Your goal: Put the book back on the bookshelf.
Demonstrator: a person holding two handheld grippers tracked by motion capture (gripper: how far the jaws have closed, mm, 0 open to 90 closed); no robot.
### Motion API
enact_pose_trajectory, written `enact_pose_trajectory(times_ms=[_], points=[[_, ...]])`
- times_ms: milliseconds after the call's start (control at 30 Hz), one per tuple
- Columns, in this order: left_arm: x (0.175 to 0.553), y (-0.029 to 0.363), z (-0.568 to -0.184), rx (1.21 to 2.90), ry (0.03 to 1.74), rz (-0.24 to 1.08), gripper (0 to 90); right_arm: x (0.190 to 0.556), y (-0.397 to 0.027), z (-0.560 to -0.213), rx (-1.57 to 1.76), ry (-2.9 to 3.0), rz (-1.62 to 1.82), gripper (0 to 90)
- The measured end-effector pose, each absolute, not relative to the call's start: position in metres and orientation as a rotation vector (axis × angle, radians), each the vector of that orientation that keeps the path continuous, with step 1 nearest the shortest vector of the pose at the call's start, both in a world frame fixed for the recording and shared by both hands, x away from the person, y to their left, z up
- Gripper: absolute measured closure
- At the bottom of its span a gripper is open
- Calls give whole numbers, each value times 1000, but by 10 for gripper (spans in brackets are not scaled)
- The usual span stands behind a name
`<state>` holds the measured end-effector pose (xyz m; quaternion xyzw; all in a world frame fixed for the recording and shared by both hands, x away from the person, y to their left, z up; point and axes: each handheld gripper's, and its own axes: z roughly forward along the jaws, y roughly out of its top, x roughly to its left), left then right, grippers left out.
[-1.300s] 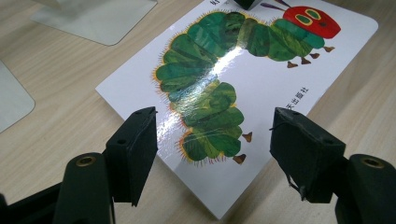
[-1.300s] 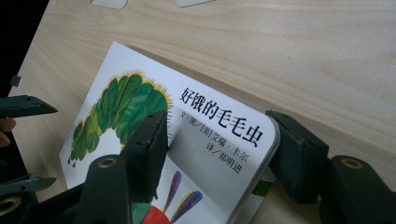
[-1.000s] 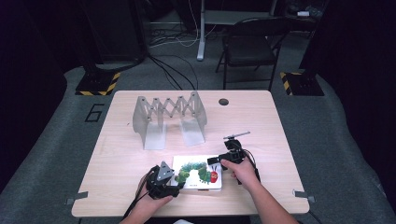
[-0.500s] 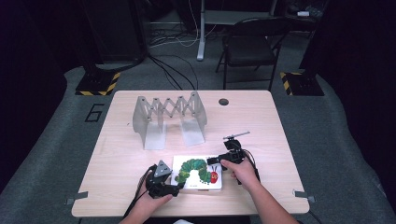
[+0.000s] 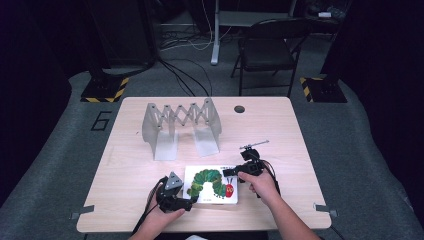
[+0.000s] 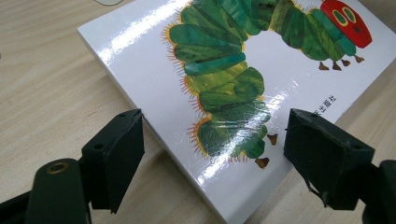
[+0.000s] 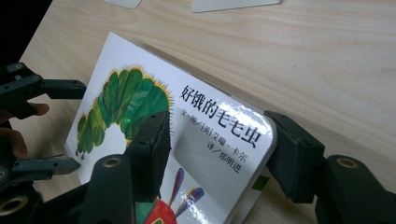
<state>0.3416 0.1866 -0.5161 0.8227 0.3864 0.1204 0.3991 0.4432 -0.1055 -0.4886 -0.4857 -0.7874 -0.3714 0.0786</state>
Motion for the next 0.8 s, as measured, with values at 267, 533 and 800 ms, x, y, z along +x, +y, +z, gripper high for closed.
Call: enact_pose_trajectory(times_ms=[267,533,800], points=[[343,190,-517,2092,983,273,184,435,-106,-478,-1432,-2380,-1153,448],[341,188,-517,2091,960,266,194,427,-106,-466,-1402,-2406,-1207,464],[341,188,-516,2099,945,245,207,423,-105,-460,-1401,-2441,-1215,512]])
